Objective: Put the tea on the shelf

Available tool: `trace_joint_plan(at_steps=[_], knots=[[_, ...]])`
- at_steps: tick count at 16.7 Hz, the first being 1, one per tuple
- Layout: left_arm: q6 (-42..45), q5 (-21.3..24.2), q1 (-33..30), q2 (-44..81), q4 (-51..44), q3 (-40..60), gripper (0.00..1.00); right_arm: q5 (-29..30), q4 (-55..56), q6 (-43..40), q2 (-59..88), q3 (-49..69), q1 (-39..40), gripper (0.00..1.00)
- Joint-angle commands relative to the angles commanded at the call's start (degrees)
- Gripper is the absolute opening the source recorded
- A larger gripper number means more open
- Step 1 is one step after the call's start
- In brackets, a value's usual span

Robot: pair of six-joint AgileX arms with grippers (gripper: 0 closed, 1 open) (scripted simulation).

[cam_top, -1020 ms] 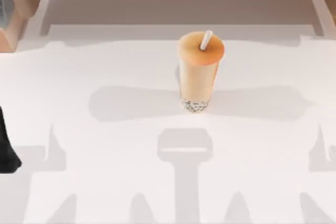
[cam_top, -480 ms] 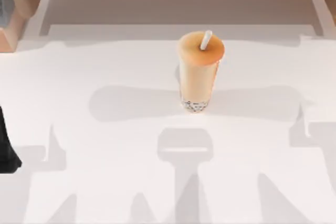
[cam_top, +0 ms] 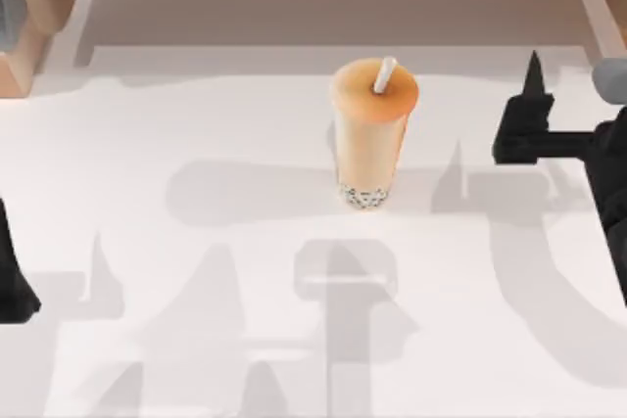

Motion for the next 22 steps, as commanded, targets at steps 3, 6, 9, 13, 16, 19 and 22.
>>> trace_joint_plan(at_steps=[3,6,9,13,16,19,22], knots=[[0.0,0.0,0.0,0.0,0.0,0.0,1.00,8.2,11.2,-0.1,16.8,5.6,7.8,1.00],[0.0,0.0,0.0,0.0,0.0,0.0,1.00,15.4,21.1,-0.3,31.9,10.6,14.6,1.00],[0.0,0.0,0.0,0.0,0.0,0.0,1.00,20.9,28.8,-0.6,43.7,14.5,19.8,1.00],[0.0,0.0,0.0,0.0,0.0,0.0,1.00,24.9,34.4,-0.8,52.3,17.4,23.6,1.00],[0.0,0.0,0.0,0.0,0.0,0.0,1.00,25.2,34.9,-0.8,53.0,17.6,23.9,1.00],[0.0,0.0,0.0,0.0,0.0,0.0,1.00,25.1,34.7,-0.7,52.9,17.4,23.6,1.00],[0.0,0.0,0.0,0.0,0.0,0.0,1.00,23.3,33.7,-0.8,53.6,19.5,21.9,1.00]])
